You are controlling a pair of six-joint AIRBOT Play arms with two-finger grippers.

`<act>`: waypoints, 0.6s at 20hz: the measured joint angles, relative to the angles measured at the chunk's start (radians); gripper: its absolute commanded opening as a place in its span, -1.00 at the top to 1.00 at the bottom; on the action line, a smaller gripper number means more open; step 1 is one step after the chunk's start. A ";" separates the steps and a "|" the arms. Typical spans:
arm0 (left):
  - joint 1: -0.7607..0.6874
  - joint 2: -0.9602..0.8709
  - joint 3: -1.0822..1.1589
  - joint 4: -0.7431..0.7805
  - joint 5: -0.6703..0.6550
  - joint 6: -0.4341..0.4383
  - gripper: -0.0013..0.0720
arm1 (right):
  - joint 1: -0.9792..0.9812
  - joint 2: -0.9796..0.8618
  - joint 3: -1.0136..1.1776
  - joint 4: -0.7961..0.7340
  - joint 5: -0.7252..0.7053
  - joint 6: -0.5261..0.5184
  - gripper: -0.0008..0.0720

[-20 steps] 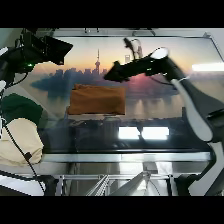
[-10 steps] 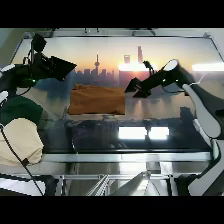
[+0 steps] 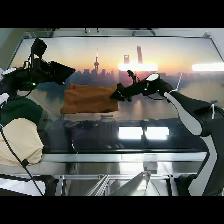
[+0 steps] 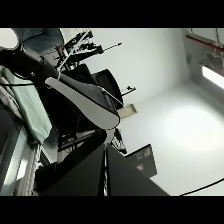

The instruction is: Fold the shirts.

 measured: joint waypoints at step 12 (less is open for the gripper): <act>-0.017 0.000 -0.002 0.000 -0.010 0.012 0.94 | -0.635 0.624 0.000 -0.403 0.153 0.386 0.92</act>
